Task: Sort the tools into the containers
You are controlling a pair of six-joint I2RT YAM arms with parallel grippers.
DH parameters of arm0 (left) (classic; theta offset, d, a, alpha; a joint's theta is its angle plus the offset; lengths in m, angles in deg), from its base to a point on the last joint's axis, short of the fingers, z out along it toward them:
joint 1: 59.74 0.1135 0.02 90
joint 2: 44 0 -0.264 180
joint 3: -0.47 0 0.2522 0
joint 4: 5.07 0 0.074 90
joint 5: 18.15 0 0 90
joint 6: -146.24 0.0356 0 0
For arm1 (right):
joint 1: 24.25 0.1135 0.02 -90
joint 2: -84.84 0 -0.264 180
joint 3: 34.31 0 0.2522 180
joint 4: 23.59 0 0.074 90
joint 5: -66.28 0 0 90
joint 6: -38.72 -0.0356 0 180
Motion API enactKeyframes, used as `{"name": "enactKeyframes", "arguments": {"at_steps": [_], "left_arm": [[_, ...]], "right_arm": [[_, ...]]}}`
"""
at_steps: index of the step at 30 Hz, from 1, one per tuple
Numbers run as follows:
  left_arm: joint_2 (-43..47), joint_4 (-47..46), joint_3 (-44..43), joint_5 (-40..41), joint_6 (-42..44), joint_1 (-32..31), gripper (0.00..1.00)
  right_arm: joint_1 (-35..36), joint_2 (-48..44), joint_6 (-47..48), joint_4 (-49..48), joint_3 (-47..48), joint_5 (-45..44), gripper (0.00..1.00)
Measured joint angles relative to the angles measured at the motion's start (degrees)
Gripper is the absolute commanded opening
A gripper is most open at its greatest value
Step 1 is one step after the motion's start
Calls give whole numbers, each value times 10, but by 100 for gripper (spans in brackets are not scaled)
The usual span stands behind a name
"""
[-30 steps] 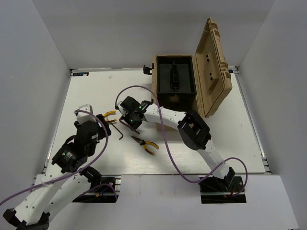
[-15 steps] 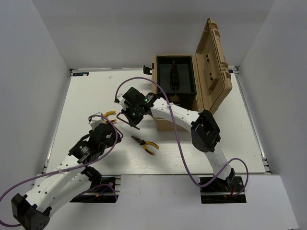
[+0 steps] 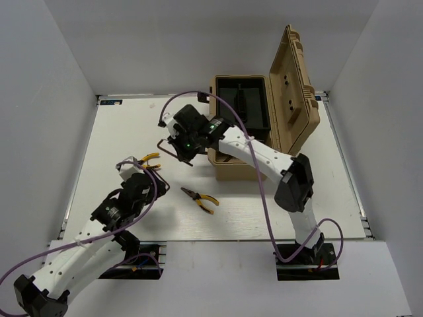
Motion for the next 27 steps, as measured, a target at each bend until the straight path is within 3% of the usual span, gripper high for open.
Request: {"name": "enactKeyframes", "arguments": {"at_steps": [9, 16, 21, 27], "left_arm": [[-37, -35, 15, 1, -19, 0, 72], [-200, -100, 15, -5, -31, 0, 72], [-297, -118, 1, -11, -37, 0, 74], [-313, -129, -15, -7, -39, 0, 75]], "right_arm": [[-34, -132, 54, -7, -50, -87, 0], [-119, -261, 122, -22, -206, -151, 0], [-168, -319, 177, -17, -276, -134, 0], [-192, -331, 243, -16, -309, -70, 0]]}}
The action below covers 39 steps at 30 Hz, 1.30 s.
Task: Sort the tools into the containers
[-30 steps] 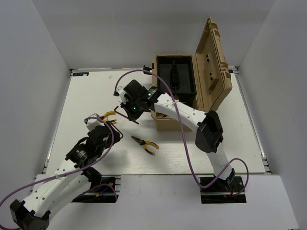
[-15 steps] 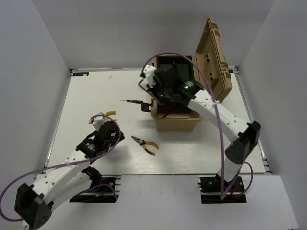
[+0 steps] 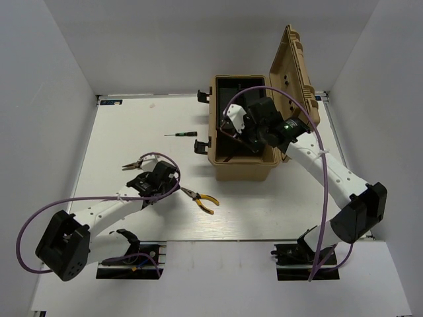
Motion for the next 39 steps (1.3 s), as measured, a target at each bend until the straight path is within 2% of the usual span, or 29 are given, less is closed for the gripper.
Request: {"name": "enactKeyframes", "arguments": {"at_steps": [11, 14, 15, 16, 18, 22, 23, 26, 28, 30, 32, 33, 39], "left_arm": [[-30, -9, -22, 5, -2, 16, 77], [-41, -9, -30, 6, 1, 24, 81], [-42, -11, -31, 6, 1, 27, 81], [-43, -11, -31, 6, 2, 31, 81], [-46, -11, -33, 6, 2, 36, 81], [-61, -13, -38, 4, 3, 49, 82], [-63, -13, -38, 3, 3, 52, 82], [-71, -13, -41, 0, 4, 61, 82], [-78, -14, -45, -1, 5, 66, 82], [-86, -16, -52, -3, 7, 72, 82], [-92, -16, -59, -3, 9, 78, 82], [-99, -17, -66, -3, 11, 82, 82], [-169, -22, -115, 0, 22, 98, 80]], "right_arm": [[-26, -2, 135, 0, -58, 66, 0], [-31, -2, 164, 0, -58, 70, 0], [-32, -2, 172, 0, -58, 70, 3], [-33, -2, 179, 2, -58, 70, 18], [-34, 2, 189, 11, -52, 70, 29], [-35, 17, 205, 32, -30, 76, 32], [-35, 19, 207, 33, -29, 77, 36], [-36, 19, 213, 39, -28, 80, 36], [-36, 19, 214, 44, -28, 82, 36], [-36, 19, 212, 47, -26, 84, 24], [-36, 17, 200, 46, -22, 94, 3], [-36, 15, 191, 45, -21, 99, 0], [-35, -32, 102, 43, -21, 182, 0]]}}
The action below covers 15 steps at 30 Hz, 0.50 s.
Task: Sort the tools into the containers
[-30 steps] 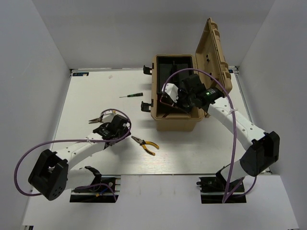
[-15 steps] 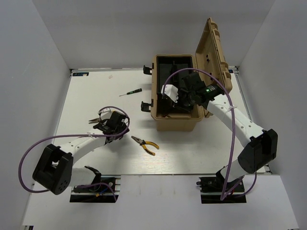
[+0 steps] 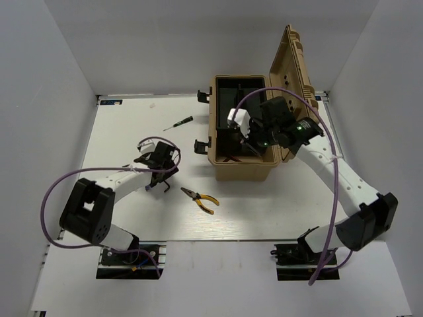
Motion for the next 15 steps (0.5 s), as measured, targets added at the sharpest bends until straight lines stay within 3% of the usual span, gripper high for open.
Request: {"name": "enactKeyframes", "arguments": {"at_steps": [11, 15], "left_arm": [[-81, -10, -31, 19, 26, 18, 62], [-90, -14, -37, 21, 30, 22, 43]], "right_arm": [[0, -48, -85, -30, -28, 92, 0], [0, -50, -94, -30, -41, 95, 0]]}}
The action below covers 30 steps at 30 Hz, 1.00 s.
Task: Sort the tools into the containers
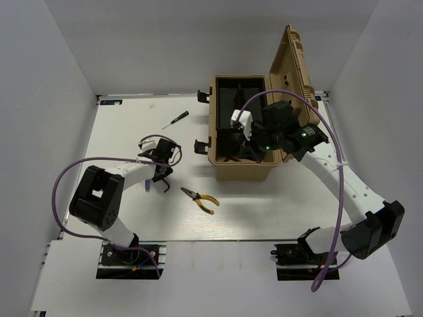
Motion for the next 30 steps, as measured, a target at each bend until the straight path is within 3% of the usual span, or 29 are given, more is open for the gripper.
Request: {"name": "enactKeyframes", "arguments": {"at_steps": [3, 13, 30], "left_arm": [[-1, -2, 1, -1, 4, 1, 27], [14, -26, 24, -6, 15, 1, 1], [69, 11, 21, -143, 88, -17, 0]], "right_arm": [[0, -6, -5, -2, -1, 0, 0], [0, -22, -17, -15, -1, 5, 0], [-2, -37, -20, -17, -2, 5, 0]]}}
